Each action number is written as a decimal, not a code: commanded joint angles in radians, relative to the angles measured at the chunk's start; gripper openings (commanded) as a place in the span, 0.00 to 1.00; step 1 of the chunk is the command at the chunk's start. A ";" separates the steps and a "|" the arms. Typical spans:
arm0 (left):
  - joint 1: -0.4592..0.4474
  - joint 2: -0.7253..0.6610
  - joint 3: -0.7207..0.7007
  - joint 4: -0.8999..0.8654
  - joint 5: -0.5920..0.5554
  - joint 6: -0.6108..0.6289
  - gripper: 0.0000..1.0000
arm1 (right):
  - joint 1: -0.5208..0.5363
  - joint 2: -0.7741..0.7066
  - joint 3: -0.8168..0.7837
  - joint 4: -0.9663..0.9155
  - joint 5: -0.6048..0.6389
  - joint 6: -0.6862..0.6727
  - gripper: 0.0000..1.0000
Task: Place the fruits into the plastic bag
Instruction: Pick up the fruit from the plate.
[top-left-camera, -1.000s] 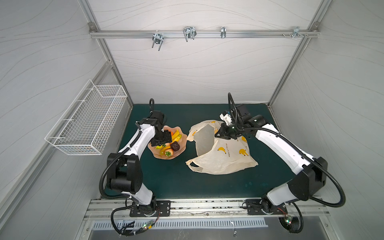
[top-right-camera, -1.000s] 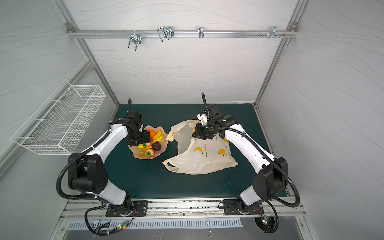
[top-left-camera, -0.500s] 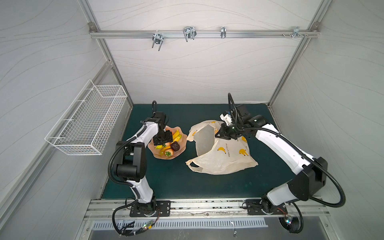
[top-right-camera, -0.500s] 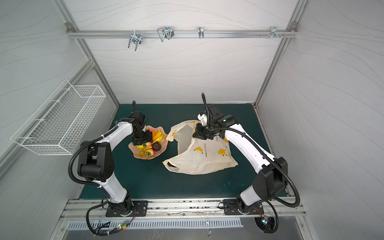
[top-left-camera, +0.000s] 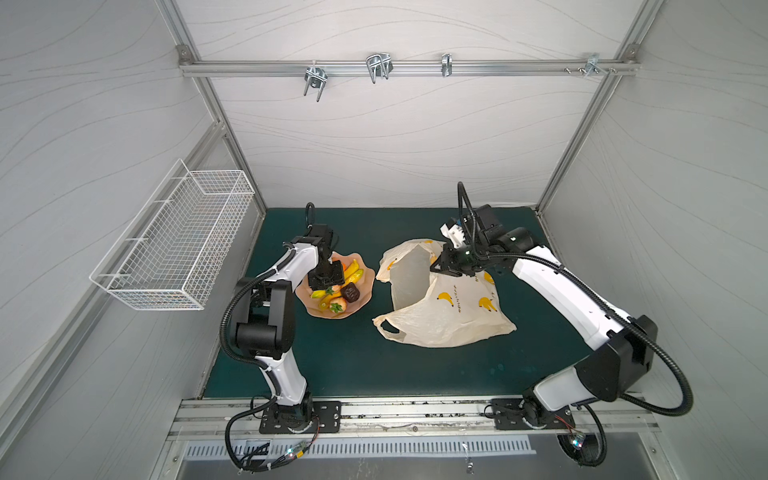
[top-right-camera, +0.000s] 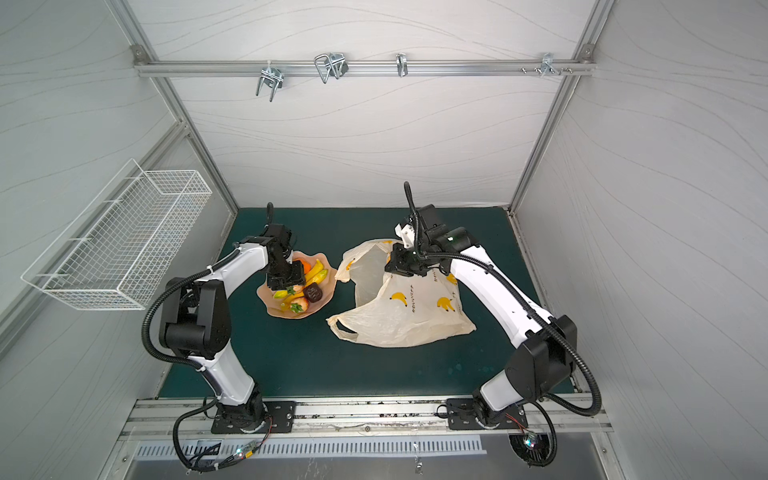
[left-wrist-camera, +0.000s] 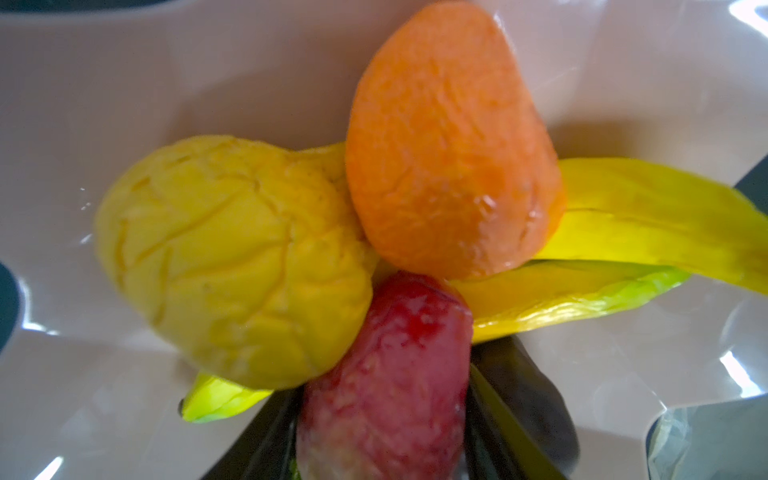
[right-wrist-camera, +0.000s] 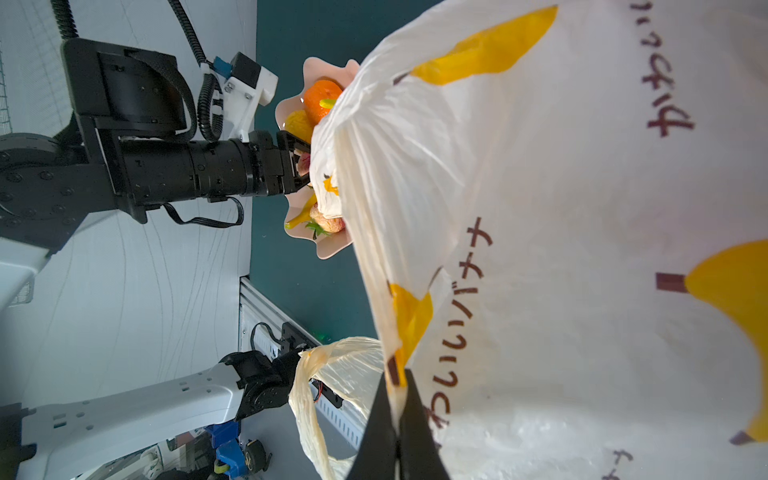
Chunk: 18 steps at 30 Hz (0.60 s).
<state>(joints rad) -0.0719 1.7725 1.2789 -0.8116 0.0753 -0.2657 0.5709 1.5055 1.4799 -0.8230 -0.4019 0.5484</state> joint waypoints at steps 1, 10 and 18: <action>0.006 -0.061 0.016 -0.013 0.028 -0.012 0.53 | 0.000 0.008 0.026 -0.025 0.002 -0.016 0.00; 0.006 -0.202 0.064 -0.084 0.038 -0.027 0.49 | 0.000 0.015 0.031 -0.023 0.002 -0.017 0.00; 0.002 -0.326 0.158 -0.106 0.082 -0.035 0.48 | 0.000 0.018 0.032 -0.022 0.002 -0.018 0.00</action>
<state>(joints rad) -0.0719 1.4883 1.3884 -0.8925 0.1299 -0.2905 0.5709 1.5127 1.4868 -0.8242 -0.4011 0.5480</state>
